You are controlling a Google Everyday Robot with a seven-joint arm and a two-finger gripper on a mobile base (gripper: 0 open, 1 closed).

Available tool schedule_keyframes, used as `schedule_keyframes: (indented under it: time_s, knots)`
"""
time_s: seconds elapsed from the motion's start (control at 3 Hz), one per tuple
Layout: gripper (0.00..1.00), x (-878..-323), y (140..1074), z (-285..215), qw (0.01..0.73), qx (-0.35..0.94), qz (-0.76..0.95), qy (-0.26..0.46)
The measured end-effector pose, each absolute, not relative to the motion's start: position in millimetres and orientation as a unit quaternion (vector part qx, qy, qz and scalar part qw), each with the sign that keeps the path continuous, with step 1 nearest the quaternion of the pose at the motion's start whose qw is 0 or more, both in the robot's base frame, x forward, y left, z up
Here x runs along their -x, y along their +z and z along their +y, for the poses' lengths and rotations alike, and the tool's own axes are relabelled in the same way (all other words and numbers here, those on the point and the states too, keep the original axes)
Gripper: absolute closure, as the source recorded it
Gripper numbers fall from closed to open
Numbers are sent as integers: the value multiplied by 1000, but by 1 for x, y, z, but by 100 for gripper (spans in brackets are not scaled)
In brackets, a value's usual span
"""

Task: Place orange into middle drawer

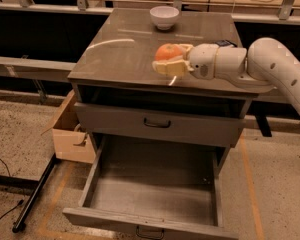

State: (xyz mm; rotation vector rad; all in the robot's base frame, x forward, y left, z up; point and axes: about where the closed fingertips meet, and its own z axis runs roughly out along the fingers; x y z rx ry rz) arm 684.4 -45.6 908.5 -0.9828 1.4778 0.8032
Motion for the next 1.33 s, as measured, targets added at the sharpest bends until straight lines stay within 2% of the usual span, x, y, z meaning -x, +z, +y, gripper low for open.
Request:
schedule_keyframes:
  time_s: [0.33,0.67,1.33]
  knots:
    - [100,-628,907,-51,545,447,600,379]
    - [100,-578,892,-59,519,485,591,382]
    - [100,-513,829,-67,453,549,616,339]
